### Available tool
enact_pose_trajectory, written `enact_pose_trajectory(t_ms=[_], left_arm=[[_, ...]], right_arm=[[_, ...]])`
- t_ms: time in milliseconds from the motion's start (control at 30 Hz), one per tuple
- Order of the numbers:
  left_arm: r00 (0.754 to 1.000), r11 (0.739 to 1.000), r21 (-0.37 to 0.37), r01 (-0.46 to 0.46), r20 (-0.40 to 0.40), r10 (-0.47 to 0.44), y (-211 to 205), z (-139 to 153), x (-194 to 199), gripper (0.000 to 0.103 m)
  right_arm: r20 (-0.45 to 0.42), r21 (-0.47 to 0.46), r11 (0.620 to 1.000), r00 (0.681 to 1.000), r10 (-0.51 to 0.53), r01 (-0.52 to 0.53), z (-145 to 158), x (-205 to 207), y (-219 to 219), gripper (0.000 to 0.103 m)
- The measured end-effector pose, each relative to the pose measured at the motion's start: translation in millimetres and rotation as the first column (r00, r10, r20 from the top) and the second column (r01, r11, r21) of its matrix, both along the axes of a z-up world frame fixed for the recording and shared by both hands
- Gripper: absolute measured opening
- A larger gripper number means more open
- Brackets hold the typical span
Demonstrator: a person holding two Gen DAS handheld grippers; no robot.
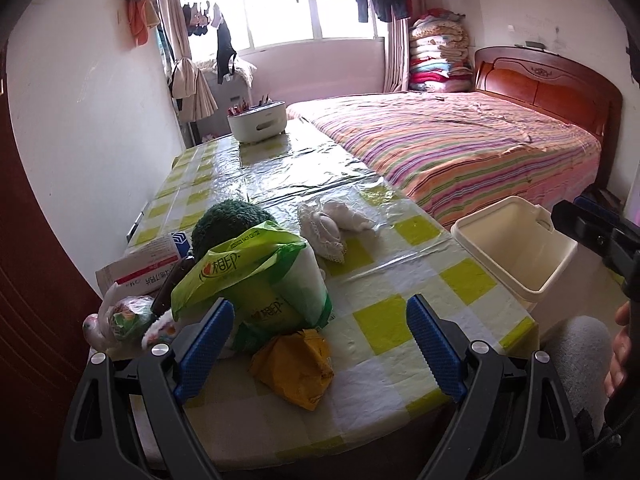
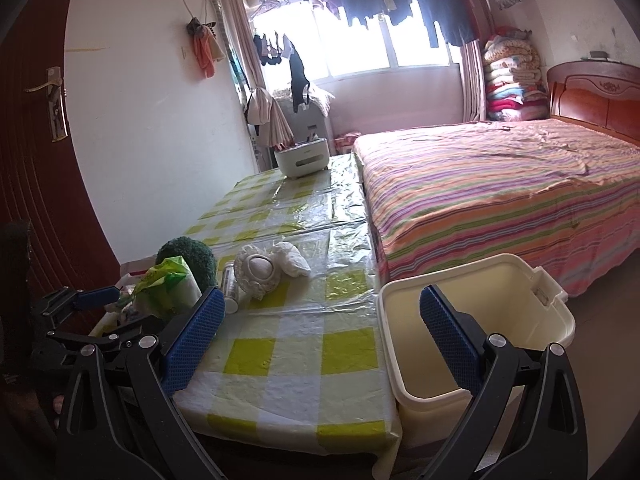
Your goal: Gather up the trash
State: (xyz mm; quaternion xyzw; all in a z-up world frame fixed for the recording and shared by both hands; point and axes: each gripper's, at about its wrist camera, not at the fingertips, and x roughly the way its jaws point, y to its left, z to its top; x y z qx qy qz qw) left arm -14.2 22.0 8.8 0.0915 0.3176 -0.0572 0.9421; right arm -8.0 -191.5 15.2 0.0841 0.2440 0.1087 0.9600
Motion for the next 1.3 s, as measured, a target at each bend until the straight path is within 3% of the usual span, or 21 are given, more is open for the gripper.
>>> enact_pose_trajectory(t_ms=[1067,1300], left_arm=[[1.0,1.0,-0.008,-0.026,0.005,0.026,16.2,1.1,-5.0,0.086],[0.991,0.992,-0.073,-0.104,0.072,0.11,55.3,11.2,-19.7,0.086]], right_arm=[[-0.027,0.017,0.998,0.998,0.059,-0.059,-3.8,7.1,15.2,0.097],[-0.025,0.038,0.986,0.986,0.166,-0.165,-1.7,19.5,38.5,0.097]])
